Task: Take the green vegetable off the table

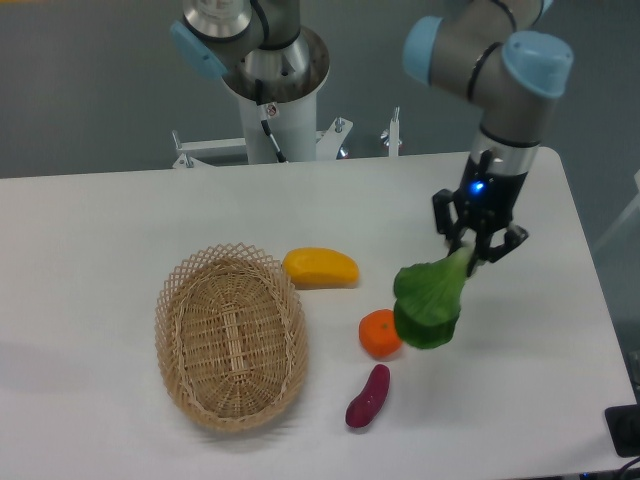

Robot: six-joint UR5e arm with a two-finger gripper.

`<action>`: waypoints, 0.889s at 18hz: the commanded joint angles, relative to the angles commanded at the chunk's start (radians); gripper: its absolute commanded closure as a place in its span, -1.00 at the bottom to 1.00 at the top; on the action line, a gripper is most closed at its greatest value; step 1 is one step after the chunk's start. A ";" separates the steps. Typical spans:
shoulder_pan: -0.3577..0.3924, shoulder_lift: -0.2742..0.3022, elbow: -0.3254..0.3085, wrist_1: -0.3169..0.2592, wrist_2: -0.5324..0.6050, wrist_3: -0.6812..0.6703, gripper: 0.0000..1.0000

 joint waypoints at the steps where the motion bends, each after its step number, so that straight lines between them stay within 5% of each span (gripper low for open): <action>1: -0.015 -0.003 0.000 0.020 0.000 -0.020 0.35; 7: -0.089 -0.022 0.026 0.049 0.005 -0.118 0.35; 16: -0.100 -0.022 0.041 0.051 0.008 -0.114 0.35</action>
